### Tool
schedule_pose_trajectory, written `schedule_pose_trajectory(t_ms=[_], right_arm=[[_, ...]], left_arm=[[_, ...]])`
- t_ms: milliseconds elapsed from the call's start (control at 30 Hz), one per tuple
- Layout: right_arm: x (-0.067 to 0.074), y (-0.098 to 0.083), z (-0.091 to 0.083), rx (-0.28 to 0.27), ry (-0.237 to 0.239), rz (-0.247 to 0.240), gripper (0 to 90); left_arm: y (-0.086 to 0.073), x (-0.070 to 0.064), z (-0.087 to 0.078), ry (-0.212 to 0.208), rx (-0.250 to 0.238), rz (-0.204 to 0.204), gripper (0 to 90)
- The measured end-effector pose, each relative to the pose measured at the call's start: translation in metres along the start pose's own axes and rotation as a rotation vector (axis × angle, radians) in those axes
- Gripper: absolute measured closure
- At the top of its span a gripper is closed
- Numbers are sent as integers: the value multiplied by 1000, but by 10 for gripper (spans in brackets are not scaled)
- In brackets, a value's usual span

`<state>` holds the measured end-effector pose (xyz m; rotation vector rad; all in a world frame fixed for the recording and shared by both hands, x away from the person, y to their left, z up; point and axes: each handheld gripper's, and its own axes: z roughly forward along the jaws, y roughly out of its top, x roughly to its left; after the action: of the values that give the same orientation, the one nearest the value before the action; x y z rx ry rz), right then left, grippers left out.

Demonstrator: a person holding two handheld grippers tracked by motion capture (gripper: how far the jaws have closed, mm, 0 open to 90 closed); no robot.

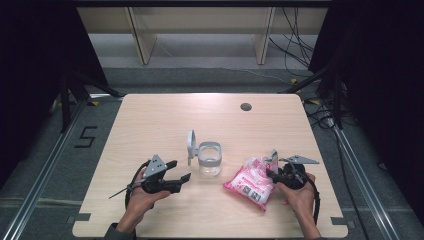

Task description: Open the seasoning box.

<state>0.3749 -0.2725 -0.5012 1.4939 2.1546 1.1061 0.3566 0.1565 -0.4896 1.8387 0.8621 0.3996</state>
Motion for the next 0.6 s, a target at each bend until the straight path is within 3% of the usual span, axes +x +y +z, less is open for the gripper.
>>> schedule_pose_trajectory(t_ms=[100, 200, 333, 367, 400, 467, 600], right_arm=[[3, 2, -1, -2, 4, -33, 826], [7, 4, -3, -14, -33, -85, 885], [10, 7, -8, -24, 7, -99, 896], [11, 7, -8, -59, -28, -113, 898], [11, 7, -9, -52, -2, -101, 899], [14, 8, -10, -68, -1, -107, 900], [19, 11, -17, -90, 40, -142, 900]], left_arm=[[0, 1, 0, 2, -5, -3, 284], [0, 1, 0, -2, -7, -3, 284], [0, 0, 0, 3, -2, -2, 284], [0, 0, 0, 3, -4, -5, 284], [0, 0, 0, 2, -7, -8, 284], [0, 0, 0, -3, -15, -14, 284], [0, 1, -1, -2, -5, -7, 284]])
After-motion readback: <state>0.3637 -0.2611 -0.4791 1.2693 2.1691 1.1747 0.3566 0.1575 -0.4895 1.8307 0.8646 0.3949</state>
